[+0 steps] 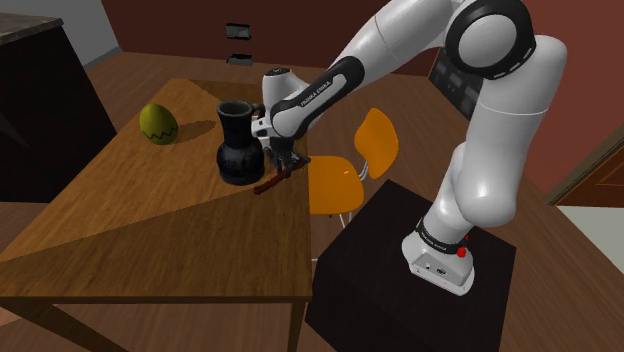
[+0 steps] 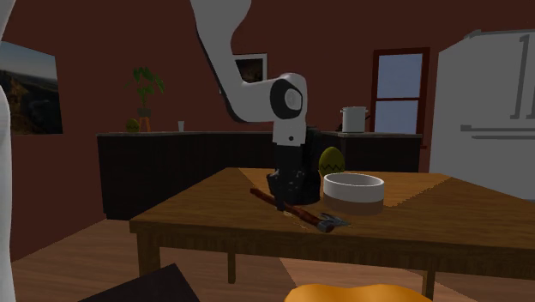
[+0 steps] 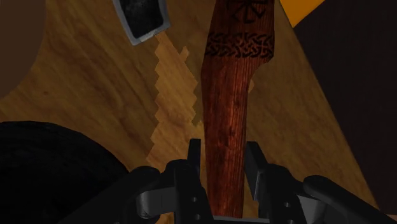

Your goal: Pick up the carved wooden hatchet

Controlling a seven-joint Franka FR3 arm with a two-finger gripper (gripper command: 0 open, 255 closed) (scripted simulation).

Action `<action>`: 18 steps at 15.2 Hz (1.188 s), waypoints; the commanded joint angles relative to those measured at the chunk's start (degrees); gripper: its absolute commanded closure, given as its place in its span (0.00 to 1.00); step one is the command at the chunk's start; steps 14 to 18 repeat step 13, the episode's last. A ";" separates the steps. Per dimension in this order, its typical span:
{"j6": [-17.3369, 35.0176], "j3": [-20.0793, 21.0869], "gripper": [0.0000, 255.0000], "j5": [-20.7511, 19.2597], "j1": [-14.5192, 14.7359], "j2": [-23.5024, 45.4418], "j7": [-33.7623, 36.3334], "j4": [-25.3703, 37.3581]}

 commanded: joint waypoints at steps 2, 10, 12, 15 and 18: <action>-2.06 -0.05 1.00 -0.30 0.12 -1.74 0.31 0.30; -7.81 -0.18 1.00 -0.95 0.22 -5.73 0.79 2.09; -8.64 -0.19 1.00 -1.03 0.23 -6.26 0.85 2.40; -8.64 -0.19 1.00 -1.03 0.23 -6.25 0.85 2.41; -8.64 -0.19 1.00 -1.03 0.23 -6.25 0.85 2.41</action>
